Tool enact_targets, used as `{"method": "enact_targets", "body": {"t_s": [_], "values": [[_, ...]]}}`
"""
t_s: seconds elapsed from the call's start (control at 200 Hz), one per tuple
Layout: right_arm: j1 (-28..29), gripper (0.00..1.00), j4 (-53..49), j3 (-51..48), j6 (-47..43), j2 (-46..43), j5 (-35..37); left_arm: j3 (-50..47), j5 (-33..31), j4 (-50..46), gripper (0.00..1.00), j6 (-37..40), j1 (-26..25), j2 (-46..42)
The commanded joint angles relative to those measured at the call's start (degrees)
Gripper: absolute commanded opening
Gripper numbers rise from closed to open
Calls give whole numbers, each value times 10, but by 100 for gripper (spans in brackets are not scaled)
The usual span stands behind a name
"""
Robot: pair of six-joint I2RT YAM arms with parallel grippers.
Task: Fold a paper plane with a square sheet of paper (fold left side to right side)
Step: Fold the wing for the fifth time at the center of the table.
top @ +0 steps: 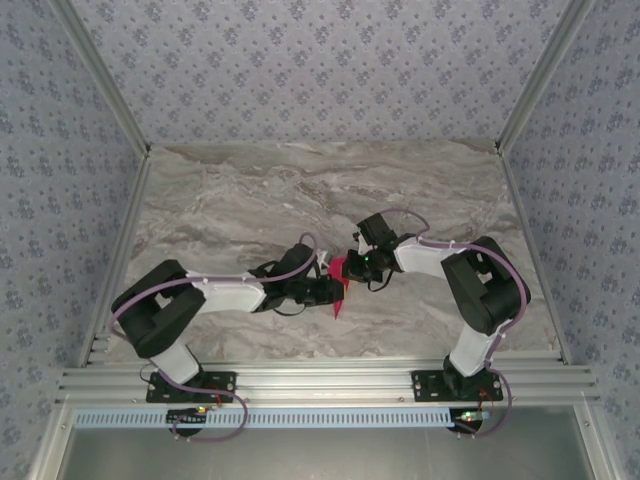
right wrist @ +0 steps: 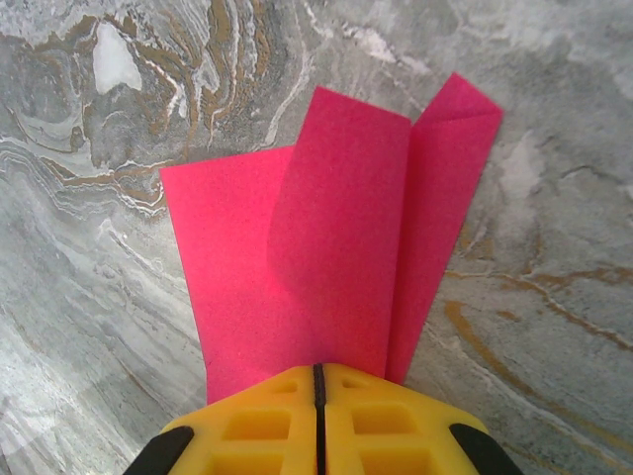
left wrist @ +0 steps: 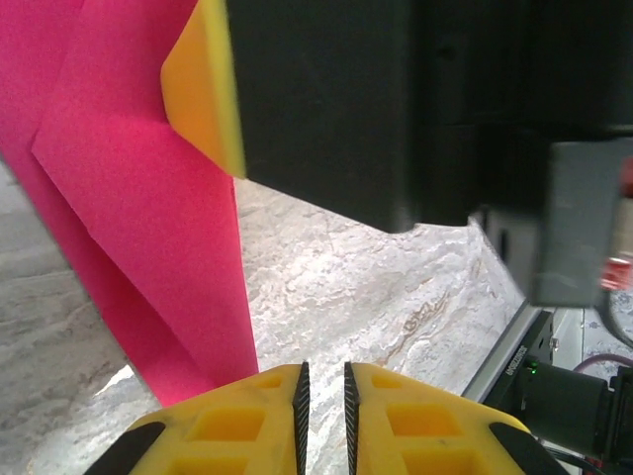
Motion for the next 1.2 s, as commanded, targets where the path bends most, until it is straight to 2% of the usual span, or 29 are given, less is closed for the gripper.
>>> {"method": "enact_targets", "body": {"t_s": [0.0, 0.195, 0.869, 1.029, 1.194], "values": [[2, 10, -71, -28, -9, 32, 41, 18, 13, 29, 18, -11, -6, 12], [2, 10, -72, -28, -9, 32, 42, 18, -2, 0, 17, -5, -13, 22], [3, 10, -72, -25, -27, 27, 40, -4, -14, 17, 17, -23, -37, 71], [-2, 9, -33, -28, -40, -5, 10, -17, -34, 0, 15, -32, -43, 71], [-11, 6, 1, -45, -56, -75, -2, -27, -56, -12, 12, -38, -54, 76]]}}
